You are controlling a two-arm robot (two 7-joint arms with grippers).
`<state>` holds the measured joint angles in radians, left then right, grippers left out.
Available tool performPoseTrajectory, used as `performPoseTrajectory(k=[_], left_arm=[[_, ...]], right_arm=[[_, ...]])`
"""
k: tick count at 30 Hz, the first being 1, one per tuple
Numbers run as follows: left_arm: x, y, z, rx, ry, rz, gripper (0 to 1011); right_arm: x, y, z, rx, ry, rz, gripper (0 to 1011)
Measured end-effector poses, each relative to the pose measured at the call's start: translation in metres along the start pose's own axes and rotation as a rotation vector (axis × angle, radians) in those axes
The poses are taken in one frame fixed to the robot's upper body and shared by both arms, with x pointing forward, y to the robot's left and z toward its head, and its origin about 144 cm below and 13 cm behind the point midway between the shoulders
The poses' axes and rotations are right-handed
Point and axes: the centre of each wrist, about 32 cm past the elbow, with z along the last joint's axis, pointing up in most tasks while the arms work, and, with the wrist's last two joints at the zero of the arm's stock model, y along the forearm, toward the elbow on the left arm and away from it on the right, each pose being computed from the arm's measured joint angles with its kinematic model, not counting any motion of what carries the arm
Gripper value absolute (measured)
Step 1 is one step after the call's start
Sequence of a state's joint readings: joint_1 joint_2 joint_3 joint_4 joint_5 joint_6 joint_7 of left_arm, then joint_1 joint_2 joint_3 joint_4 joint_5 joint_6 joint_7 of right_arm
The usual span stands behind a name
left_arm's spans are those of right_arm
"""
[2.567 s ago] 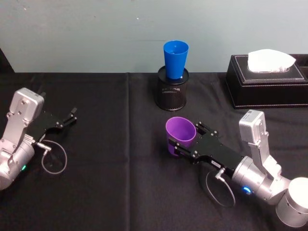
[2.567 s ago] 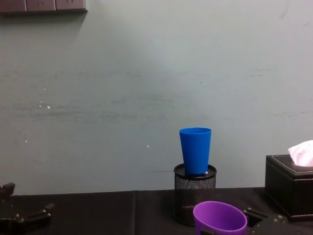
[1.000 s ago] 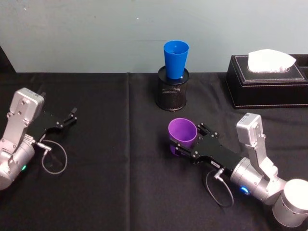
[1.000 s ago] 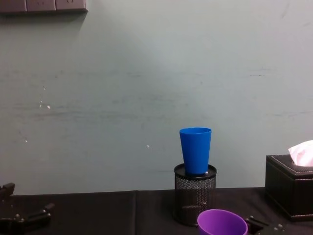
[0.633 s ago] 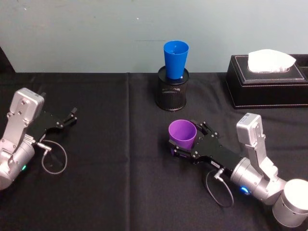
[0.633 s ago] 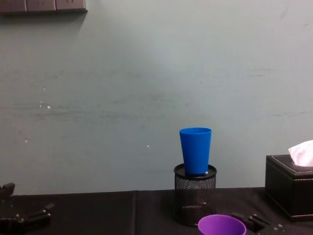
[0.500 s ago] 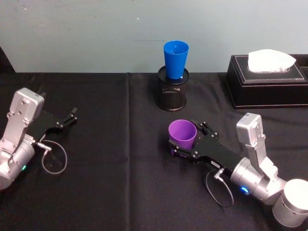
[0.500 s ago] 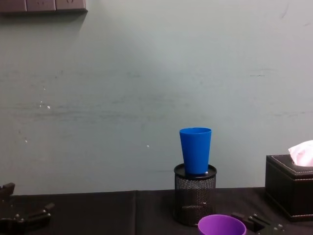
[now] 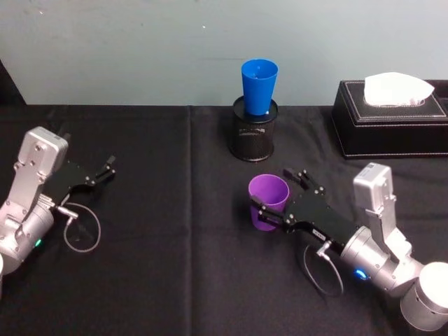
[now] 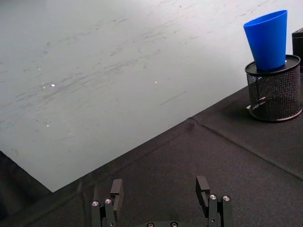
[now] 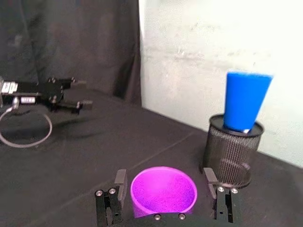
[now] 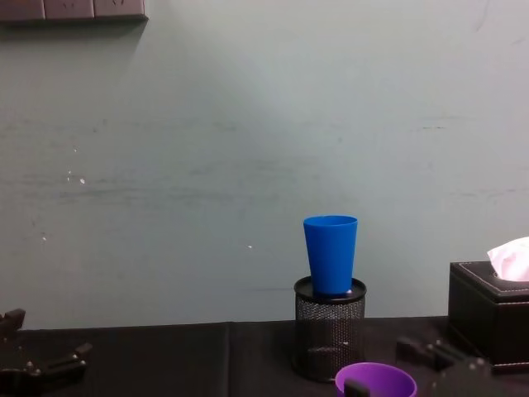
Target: Pick up one cup with a gripper and tap it against the other cup.
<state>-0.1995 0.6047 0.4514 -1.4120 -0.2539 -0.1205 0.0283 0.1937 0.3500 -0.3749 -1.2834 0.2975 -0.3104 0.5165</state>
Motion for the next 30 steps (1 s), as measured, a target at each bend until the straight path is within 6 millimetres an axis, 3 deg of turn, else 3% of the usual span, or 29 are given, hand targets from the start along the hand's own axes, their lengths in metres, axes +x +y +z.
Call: performPoseTrajectory(k=[9, 16, 22, 30], left_arm=[[0.0, 0.0, 0.0, 0.0, 0.0, 0.0, 1005], [0.0, 0.0, 0.0, 0.0, 0.0, 0.0, 1005], [0.0, 0.0, 0.0, 0.0, 0.0, 0.0, 1005], [0.0, 0.0, 0.0, 0.0, 0.0, 0.0, 1005]], right_arm=[[0.002, -0.002, 0.02, 0.106, 0.004, -0.106, 1002], [-0.005, -0.001, 0.045, 0.056, -0.01, -0.351, 1003], [-0.01, 0.005, 0.049, -0.035, -0.001, -0.508, 1003], [-0.012, 0.011, 0.043, -0.104, 0.013, -0.586, 1003]])
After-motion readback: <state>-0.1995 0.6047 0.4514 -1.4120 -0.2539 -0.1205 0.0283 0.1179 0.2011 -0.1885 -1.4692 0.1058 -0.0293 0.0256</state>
